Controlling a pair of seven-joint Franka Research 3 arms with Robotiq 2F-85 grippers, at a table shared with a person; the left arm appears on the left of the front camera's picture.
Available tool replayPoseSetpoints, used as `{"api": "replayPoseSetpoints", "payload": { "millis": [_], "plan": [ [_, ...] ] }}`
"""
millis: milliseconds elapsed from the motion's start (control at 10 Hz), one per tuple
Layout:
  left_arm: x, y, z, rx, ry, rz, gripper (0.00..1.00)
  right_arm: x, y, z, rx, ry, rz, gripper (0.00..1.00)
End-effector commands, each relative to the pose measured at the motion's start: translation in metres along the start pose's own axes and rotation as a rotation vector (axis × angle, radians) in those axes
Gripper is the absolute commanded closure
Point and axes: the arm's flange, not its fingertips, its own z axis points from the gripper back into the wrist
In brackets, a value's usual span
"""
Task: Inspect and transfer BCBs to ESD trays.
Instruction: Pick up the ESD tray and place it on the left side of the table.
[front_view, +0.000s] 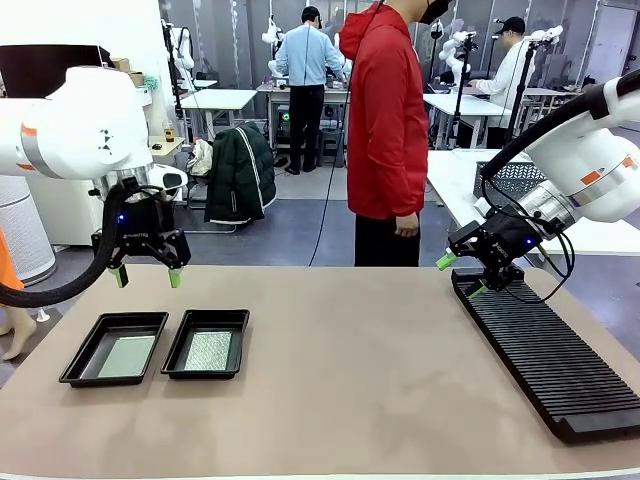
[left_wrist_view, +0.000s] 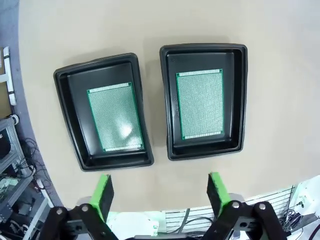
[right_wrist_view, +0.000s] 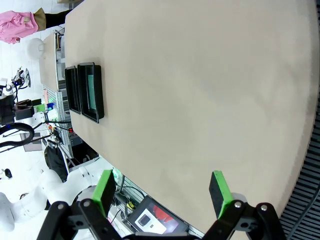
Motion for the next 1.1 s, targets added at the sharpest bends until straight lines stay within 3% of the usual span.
{"api": "replayPoseSetpoints", "payload": {
  "millis": [0,500,1000],
  "plan": [
    [-0.004,0.001,0.011,0.024,-0.003,0.008,0.0,-0.001,0.002,0.0,-0.016,-0.002,-0.015,0.0],
    [-0.011,0.006,0.036,0.022,-0.011,0.022,0.0,-0.001,0.002,0.0,-0.016,-0.002,-0.015,0.0],
    [-0.009,-0.001,0.027,0.0,-0.036,-0.002,0.0,-0.001,0.002,0.0,-0.016,-0.002,-0.015,0.0]
  ]
}}
